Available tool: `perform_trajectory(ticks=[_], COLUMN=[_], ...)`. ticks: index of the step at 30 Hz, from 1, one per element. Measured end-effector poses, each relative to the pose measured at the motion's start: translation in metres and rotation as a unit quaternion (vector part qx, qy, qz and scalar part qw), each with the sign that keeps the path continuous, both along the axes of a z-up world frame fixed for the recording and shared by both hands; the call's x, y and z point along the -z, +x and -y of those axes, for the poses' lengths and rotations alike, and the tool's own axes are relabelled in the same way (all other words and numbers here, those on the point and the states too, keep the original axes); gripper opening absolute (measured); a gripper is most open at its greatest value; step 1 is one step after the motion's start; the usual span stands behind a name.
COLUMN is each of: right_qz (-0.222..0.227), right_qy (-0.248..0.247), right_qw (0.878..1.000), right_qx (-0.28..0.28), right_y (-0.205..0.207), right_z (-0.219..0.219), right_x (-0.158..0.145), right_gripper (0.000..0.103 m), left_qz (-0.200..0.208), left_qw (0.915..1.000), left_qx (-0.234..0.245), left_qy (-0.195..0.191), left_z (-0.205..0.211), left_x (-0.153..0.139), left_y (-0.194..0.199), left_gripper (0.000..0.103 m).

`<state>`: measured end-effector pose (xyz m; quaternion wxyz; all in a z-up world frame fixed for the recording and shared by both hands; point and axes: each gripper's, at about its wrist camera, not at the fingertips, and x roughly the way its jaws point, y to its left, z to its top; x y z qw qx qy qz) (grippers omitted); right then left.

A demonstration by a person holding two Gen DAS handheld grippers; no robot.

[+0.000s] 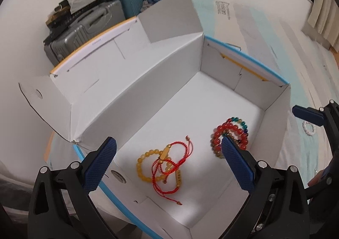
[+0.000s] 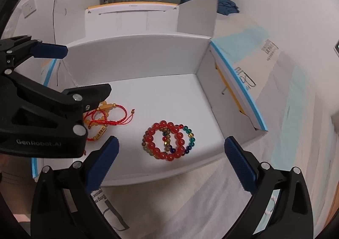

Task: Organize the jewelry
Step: 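Withdraw both tools from the box toward the white bead bracelet and pearl strand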

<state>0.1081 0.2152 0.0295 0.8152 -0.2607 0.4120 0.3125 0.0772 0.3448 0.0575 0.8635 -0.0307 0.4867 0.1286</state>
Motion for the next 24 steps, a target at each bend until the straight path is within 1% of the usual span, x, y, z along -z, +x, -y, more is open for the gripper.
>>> perform_trajectory(ticks=[5,9,15,24], right_qz=[0.01,0.013,0.016,0.025], right_qy=[0.007,0.021,0.036,0.048], right_qw=[1.0,0.998,0.995,0.989], right_qx=[0.025,0.054,0.092,0.135], right_y=[0.001,0.005,0.008,0.01], right_z=[0.019,0.042,0.082,0.148], right_x=[-0.011,-0.019,-0.028,-0.039], right_gripper=[0.096,0.096,0.096,0.096], left_qz=[0.016,0.027,0.035,0.043], left_qw=[0.9999,0.9996,0.9989,0.9968], left_qx=[0.003,0.009,0.031,0.066], left_qy=[0.004,0.005,0.006,0.012], left_z=[0.014,0.03,0.062,0.123], left_x=[-0.013,-0.024,-0.034,-0.045], left_y=[0.001,0.002,0.008,0.021], left_gripper=[0.097,0.097,0.097,0.097])
